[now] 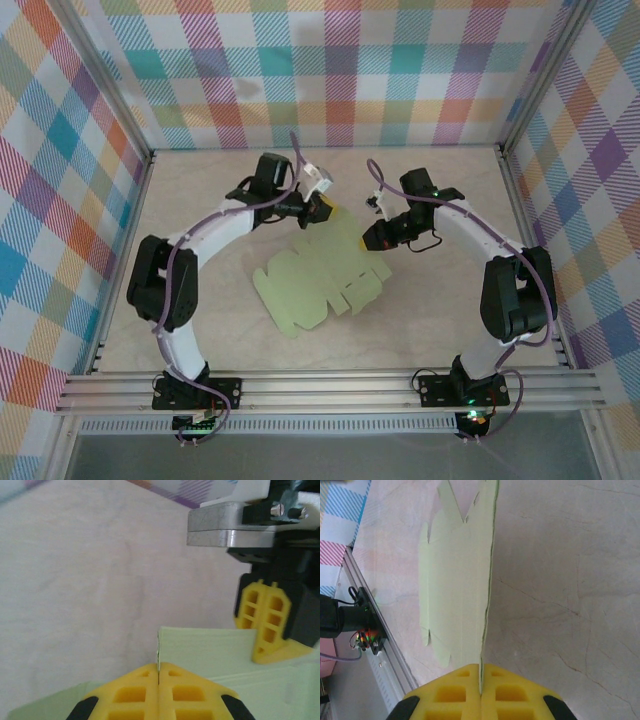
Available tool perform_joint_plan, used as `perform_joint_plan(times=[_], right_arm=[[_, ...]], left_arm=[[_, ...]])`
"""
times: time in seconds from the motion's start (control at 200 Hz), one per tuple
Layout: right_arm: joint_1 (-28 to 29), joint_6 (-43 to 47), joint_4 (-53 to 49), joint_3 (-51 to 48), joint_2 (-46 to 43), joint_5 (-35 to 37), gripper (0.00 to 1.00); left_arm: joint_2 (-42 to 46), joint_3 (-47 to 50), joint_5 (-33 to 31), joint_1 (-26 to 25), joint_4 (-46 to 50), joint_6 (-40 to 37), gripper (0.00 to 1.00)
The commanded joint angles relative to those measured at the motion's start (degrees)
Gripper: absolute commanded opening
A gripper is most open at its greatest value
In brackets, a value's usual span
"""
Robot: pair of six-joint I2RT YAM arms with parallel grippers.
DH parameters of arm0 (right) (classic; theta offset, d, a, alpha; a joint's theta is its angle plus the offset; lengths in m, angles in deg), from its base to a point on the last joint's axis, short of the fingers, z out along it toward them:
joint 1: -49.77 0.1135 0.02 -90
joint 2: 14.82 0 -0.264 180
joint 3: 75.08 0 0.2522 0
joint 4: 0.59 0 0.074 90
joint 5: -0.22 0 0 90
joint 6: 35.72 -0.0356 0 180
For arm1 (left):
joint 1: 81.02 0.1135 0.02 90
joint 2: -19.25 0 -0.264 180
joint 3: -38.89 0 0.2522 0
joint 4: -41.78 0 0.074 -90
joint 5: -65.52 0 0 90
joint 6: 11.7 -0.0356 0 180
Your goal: Fold the paper box
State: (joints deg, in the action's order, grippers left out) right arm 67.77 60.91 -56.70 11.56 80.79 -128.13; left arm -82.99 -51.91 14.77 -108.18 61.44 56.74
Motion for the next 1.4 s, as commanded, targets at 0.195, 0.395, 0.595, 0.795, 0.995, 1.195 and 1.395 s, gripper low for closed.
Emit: perform_joint_plan(times=[0.195, 0.395, 0.595, 0.795, 0.995, 1.195, 1.395], right_arm=[[-0.42, -5.2, 5.6, 2.27, -0.6, -2.53, 0.0], [-0.42, -5.53, 6.77, 2.05, -0.6, -4.06, 0.0], [-0.51, -5.86, 7.37, 1.88, -0.08, -4.89, 0.0], [-0.51, -4.29, 6.67, 1.69, -0.64, -4.08, 0.0], [-0.49, -2.27, 5.29, 1.3, -1.86, -3.28, 0.0], [-0.51, -1.57, 4.99, 0.31, -3.22, -4.75, 0.0], [-0.51, 0.79, 3.63, 0.13, -3.87, -6.15, 0.0]], left_arm=[[6.16, 11.67, -32.38, -12.13, -17.4, -4.09, 0.0], [4.94, 15.75, -46.85, -19.52, -26.59, -10.75, 0.0], [1.91, 14.71, -53.81, -22.56, -27.91, -14.3, 0.01], [4.18, 12.59, -42.0, -18.46, -20.67, -7.01, 0.02], [1.65, 2.5, -19.06, -10.9, -2.36, -4.3, 0.08], [-1.38, -3.51, -1.53, -3.57, 5.07, -4.26, 0.07], [-8.01, -17.0, 9.32, 0.31, 26.33, -12.07, 0.07]])
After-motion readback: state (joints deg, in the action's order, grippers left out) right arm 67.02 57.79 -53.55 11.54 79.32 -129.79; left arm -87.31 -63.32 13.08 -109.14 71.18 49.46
